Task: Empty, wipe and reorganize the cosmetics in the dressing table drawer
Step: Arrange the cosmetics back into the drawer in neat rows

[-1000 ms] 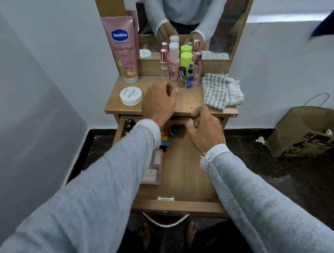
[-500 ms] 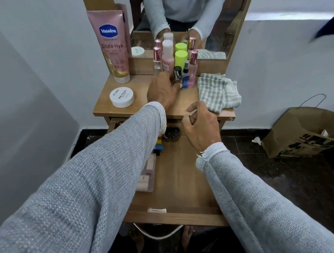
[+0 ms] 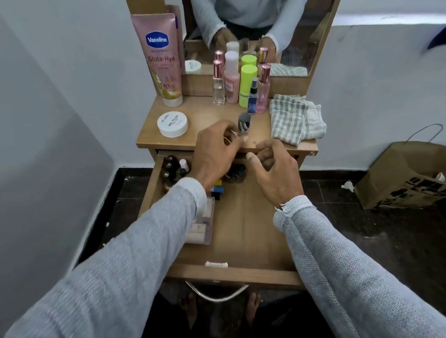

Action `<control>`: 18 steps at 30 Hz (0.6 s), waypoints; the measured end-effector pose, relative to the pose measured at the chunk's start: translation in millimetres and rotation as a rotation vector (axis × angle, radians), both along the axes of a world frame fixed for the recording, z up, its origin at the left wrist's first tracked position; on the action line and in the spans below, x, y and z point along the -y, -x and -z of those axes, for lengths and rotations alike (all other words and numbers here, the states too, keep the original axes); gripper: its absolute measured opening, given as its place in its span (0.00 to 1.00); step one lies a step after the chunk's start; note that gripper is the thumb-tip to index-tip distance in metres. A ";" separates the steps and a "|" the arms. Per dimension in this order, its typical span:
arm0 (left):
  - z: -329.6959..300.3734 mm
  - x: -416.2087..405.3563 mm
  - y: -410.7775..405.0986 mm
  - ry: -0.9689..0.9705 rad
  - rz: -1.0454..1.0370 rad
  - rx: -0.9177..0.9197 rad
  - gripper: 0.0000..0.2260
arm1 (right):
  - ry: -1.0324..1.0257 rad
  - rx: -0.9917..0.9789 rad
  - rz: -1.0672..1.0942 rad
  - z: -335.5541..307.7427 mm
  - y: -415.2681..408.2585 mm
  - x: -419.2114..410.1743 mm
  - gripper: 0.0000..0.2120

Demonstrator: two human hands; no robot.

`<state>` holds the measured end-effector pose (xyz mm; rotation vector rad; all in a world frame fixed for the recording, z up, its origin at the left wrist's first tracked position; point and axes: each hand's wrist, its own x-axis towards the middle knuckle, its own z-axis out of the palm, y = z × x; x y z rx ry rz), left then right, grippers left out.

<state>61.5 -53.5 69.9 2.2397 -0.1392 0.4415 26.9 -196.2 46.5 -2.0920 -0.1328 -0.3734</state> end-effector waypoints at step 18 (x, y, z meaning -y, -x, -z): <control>62.1 -6.5 56.5 -0.077 0.081 -0.272 0.13 | 0.242 -0.387 0.072 53.3 6.1 6.1 0.11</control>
